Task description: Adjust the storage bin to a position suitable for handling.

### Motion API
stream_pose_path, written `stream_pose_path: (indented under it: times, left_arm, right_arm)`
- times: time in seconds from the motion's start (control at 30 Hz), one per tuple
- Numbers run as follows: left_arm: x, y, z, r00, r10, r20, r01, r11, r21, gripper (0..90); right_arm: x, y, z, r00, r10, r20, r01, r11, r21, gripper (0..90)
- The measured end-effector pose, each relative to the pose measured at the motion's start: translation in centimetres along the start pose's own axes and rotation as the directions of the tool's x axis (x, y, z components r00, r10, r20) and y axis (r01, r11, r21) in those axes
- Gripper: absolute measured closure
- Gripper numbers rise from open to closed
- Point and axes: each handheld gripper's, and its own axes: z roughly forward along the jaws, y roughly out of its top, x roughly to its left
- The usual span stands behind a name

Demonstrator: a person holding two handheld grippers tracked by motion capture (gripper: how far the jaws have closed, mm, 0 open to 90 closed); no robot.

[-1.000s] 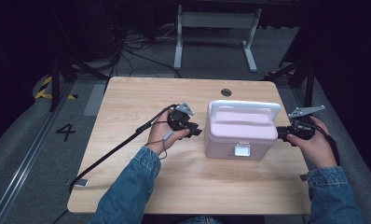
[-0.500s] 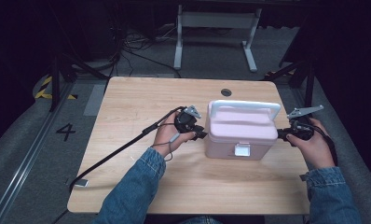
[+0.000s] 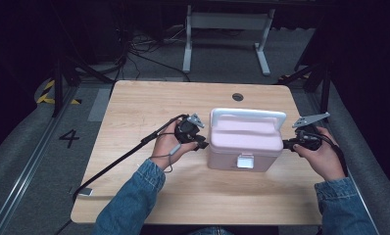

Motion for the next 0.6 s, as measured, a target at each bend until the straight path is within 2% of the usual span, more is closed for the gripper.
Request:
stream_pose_path:
  times: [0.07,0.3,0.43,0.6]
  left_arm:
    - [-0.1,-0.5,-0.7,1.0000,0.002,-0.010,-0.002,1.0000,0.009,71.6]
    - [-0.4,-2.8,-2.8,0.9995,-0.018,-0.027,0.018,0.9998,-0.008,71.7]
    - [-0.8,-4.1,-3.9,0.9989,-0.012,-0.045,0.012,0.9999,-0.004,72.5]
    - [-1.5,-5.7,-5.0,0.9986,-0.029,-0.045,0.029,0.9995,-0.013,72.6]
  right_arm:
    - [0.7,0.3,0.2,0.9999,-0.011,-0.006,0.012,1.000,0.007,90.0]
    - [3.0,1.1,0.9,0.9975,-0.055,-0.044,0.055,0.998,0.017,90.0]
    - [4.2,1.6,1.3,0.9941,-0.083,-0.069,0.085,0.996,0.023,90.0]
    - [5.9,2.2,1.8,0.9875,-0.124,-0.098,0.127,0.992,0.026,90.0]
